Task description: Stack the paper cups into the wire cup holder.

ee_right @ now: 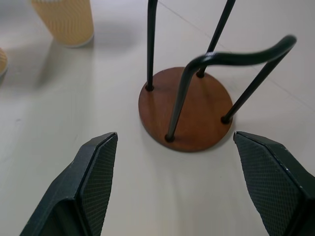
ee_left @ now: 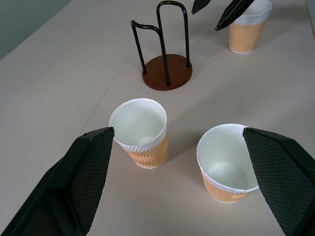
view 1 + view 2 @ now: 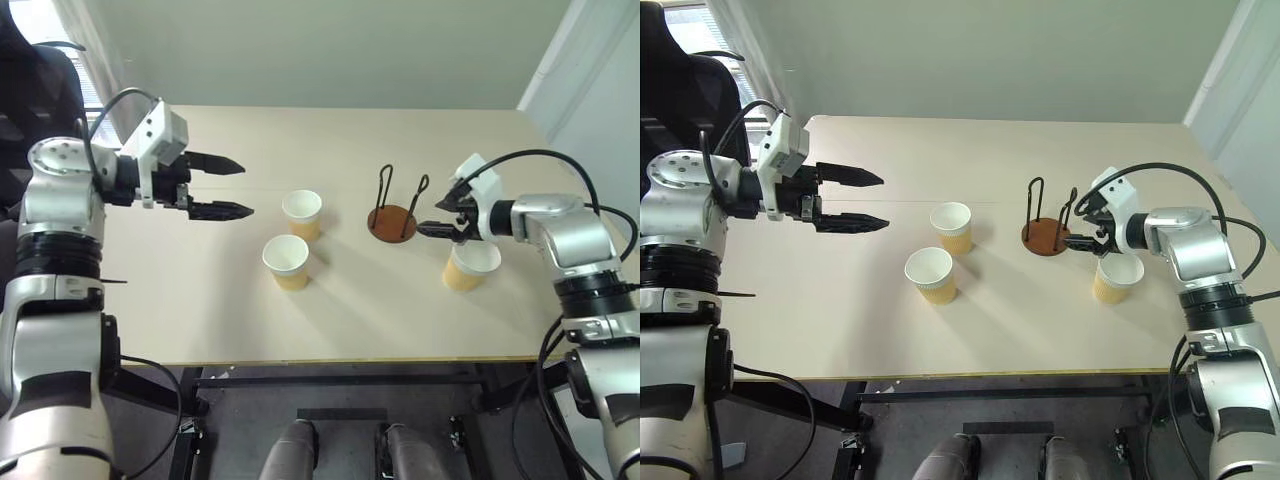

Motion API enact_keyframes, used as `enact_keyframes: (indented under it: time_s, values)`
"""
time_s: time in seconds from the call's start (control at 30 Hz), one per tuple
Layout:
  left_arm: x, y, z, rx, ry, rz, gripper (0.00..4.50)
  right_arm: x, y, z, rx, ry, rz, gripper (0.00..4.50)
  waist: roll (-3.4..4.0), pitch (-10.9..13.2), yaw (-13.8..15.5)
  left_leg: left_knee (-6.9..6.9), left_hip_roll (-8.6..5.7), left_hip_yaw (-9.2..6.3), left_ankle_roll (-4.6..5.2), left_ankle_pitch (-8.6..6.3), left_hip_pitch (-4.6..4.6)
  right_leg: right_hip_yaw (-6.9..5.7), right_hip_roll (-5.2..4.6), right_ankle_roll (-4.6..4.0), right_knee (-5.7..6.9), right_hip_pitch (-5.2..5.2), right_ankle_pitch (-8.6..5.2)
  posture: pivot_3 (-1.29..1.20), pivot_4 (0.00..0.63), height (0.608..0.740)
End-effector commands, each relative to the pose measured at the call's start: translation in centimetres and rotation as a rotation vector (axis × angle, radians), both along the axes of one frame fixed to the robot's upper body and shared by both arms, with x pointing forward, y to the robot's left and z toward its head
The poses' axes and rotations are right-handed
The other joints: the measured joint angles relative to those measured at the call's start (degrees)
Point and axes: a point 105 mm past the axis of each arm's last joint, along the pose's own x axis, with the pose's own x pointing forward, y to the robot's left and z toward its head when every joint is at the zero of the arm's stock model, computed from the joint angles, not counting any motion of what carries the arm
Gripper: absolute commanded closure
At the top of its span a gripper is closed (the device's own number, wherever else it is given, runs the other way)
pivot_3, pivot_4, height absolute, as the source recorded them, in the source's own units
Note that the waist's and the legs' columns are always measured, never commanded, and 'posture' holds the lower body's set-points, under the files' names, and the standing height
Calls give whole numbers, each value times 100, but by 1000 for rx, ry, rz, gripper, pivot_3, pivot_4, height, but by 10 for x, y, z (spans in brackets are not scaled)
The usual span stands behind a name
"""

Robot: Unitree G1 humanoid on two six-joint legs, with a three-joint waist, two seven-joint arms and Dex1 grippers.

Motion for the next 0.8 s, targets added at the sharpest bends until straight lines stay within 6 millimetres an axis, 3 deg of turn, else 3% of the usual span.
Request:
enact_keyframes:
  time_s: [0.03, 0.37, 0.8]
  values:
    - [-4, -3, 20, -13, -71, -15, 0, 5, 7, 17, -21, -67, 13, 691, 0, 0, 0, 0, 0, 0, 0, 0, 0, 0, 0, 0, 0, -1, 0, 0, 150, 740]
    - [-4, 1, 17, -1, -71, -1, 0, 17, 24, 25, -34, -112, 30, 691, 0, 0, -5, -1, 1, 2, -4, -2, -6, -1, -1, -11, 1, -14, 7, 0, 150, 740]
    - [-7, 5, 17, -1, -71, 21, 0, 30, 37, 19, -36, -122, 6, 691, 0, 0, -6, -1, 4, 3, -9, -5, -8, -3, -1, -17, 5, -23, 11, 0, 150, 740]
